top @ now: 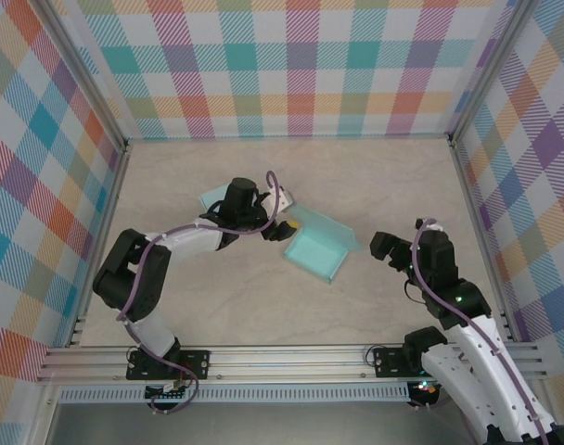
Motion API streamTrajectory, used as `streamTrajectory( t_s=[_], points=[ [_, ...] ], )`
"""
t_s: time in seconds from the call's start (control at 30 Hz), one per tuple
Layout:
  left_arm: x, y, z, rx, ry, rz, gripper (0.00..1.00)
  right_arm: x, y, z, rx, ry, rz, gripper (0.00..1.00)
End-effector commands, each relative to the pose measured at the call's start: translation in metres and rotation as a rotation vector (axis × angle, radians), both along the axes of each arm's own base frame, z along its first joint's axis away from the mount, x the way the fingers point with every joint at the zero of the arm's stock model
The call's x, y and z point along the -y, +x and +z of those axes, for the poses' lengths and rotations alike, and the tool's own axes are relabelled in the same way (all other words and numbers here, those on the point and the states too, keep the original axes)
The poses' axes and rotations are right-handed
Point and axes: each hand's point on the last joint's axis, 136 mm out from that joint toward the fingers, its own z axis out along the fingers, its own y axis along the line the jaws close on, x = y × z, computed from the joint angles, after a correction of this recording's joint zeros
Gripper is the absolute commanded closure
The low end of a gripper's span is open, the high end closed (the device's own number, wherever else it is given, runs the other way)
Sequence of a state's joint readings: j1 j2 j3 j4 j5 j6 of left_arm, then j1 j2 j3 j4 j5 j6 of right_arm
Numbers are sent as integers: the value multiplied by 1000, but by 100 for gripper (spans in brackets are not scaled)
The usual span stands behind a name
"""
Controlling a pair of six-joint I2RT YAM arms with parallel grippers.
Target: Fold the paper box
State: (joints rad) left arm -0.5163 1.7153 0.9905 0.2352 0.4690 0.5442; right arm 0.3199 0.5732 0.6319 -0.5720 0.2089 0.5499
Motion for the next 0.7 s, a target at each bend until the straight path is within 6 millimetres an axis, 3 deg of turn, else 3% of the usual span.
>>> streamTrajectory(
  t_s=[0.0,0.23,0.43,0.53,0.67],
  points=[
    [5,6,2,17,-22,-84,28,-13,7,18,94,-2,93,0],
    [11,15,-8,12,-14,-111,28,-61,10,2,26,65,351,4],
    [16,28,-12,9,-10,-107,29,-76,12,-7,9,78,439,20],
    [19,32,-10,4,-15,-116,29,-79,12,-13,-7,79,457,23],
    [25,32,-8,-17,-28,-144,38,-80,13,-20,-25,72,465,26]
  ],
)
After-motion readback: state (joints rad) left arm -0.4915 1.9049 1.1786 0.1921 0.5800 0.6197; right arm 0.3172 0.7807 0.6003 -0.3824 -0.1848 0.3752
